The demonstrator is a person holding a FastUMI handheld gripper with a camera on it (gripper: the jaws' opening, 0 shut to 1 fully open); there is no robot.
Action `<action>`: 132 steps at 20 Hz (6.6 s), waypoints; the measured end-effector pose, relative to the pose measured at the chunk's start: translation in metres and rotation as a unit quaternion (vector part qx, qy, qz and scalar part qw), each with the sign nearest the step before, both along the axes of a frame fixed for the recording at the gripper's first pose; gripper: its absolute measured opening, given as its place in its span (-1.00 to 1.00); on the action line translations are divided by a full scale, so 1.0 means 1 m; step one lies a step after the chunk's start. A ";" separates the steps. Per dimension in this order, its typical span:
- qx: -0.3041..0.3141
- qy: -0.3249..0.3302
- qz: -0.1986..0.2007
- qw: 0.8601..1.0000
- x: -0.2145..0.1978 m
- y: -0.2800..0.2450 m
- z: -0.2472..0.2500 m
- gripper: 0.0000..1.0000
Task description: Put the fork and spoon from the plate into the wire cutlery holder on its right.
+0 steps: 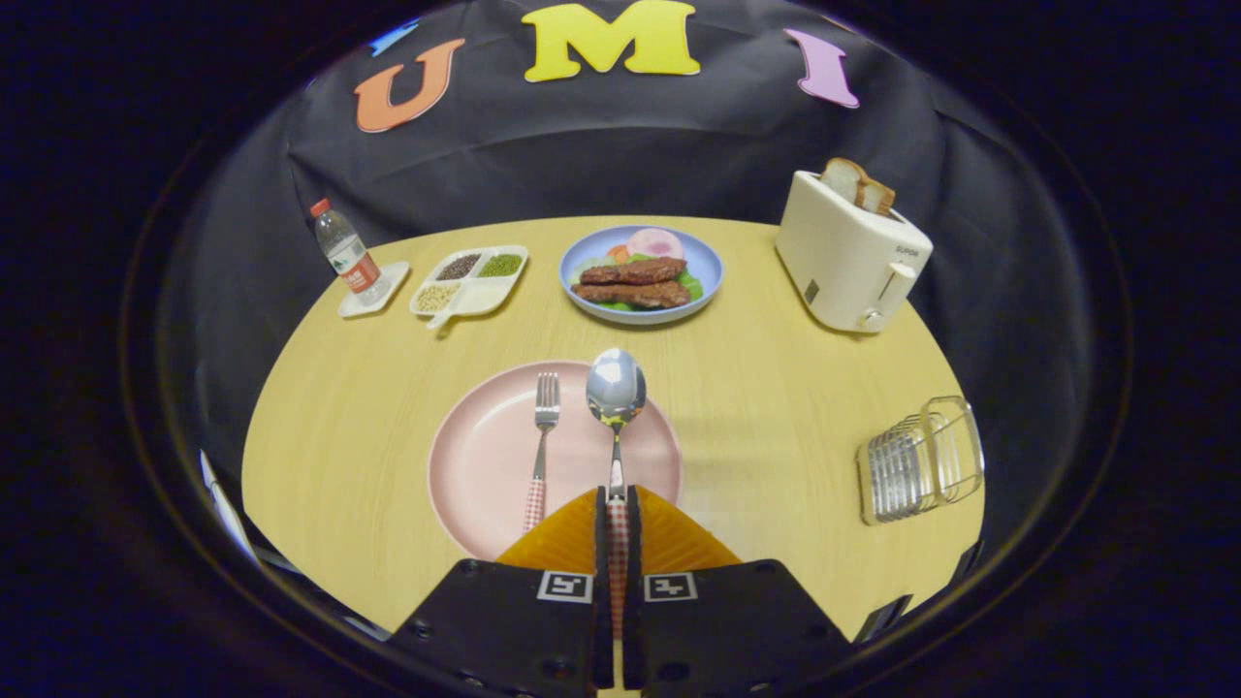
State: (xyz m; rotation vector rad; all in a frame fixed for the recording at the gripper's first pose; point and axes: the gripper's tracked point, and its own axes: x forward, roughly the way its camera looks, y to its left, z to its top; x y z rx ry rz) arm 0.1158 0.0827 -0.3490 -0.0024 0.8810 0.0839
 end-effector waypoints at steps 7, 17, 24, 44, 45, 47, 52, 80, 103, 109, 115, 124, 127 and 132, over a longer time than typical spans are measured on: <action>-0.019 -0.006 -0.013 1.000 -0.018 -0.085 0.064 -0.91; -0.023 0.044 -0.044 0.998 -0.042 -0.209 0.095 -0.92; -0.042 0.162 -0.032 0.985 -0.062 -0.242 0.071 -0.91; -0.050 0.406 -0.012 0.913 -0.017 -0.243 0.011 -0.91; -0.048 0.413 -0.011 0.910 -0.017 -0.241 0.009 -0.91; -0.049 0.408 -0.005 0.912 -0.011 -0.238 0.009 -0.87; -0.050 0.393 -0.015 0.918 -0.007 -0.237 0.010 -0.82; -0.018 -0.072 0.032 0.997 0.009 -0.042 0.085 0.90; -0.007 -0.019 0.008 1.000 0.038 0.076 -0.066 0.64; -0.013 -0.004 -0.007 1.000 0.025 0.077 -0.080 -0.17; -0.011 0.013 -0.012 1.000 0.013 0.081 -0.089 -0.36; -0.031 0.013 -0.012 0.999 0.008 0.084 -0.086 -0.92; -0.019 0.025 -0.017 0.999 0.003 0.085 -0.082 -0.98; -0.003 0.011 -0.017 1.000 -0.007 0.084 -0.051 -0.99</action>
